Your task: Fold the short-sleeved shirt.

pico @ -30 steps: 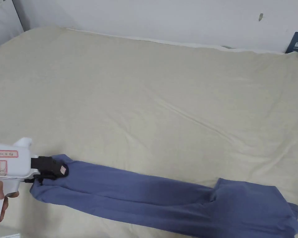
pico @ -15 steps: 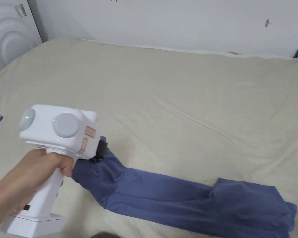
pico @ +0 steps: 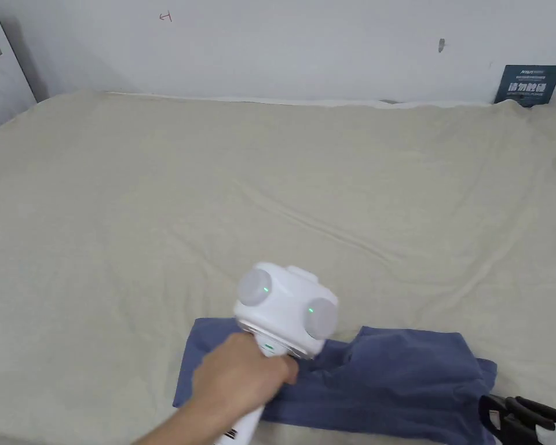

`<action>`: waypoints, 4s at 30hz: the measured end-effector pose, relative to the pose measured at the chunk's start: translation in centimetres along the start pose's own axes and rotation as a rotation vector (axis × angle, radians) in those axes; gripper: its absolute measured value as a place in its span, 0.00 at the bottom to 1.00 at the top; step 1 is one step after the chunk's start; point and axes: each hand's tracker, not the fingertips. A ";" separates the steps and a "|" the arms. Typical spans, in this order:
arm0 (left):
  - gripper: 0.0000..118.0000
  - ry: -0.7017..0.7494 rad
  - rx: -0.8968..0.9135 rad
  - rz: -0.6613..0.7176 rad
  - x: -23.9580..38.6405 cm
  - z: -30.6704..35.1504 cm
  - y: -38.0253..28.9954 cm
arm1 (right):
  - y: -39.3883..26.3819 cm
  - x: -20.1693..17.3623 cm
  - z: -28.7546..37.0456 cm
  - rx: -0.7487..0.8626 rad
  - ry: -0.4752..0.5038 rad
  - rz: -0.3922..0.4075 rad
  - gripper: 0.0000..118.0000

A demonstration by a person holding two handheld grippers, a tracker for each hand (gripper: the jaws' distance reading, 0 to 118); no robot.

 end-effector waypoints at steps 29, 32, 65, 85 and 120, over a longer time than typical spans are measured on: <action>0.00 0.316 0.103 -0.171 11.6 -2.0 -2.9 | -0.8 2.0 0.7 0.061 0.015 -0.163 0.00; 0.00 -0.048 0.158 0.027 8.8 1.8 -1.3 | -1.2 2.7 0.6 0.056 0.004 -0.189 0.00; 0.04 -0.912 0.015 0.540 -23.3 -10.6 -9.8 | 1.4 -4.5 -2.4 -0.100 -0.032 -0.004 0.00; 0.04 -0.539 0.073 0.552 -31.5 0.8 -12.0 | 1.7 -3.7 -0.9 -0.059 0.004 -0.015 0.00; 0.00 -0.484 0.089 0.281 1.8 6.9 -0.5 | -2.1 1.1 6.7 -0.028 0.120 -0.115 0.00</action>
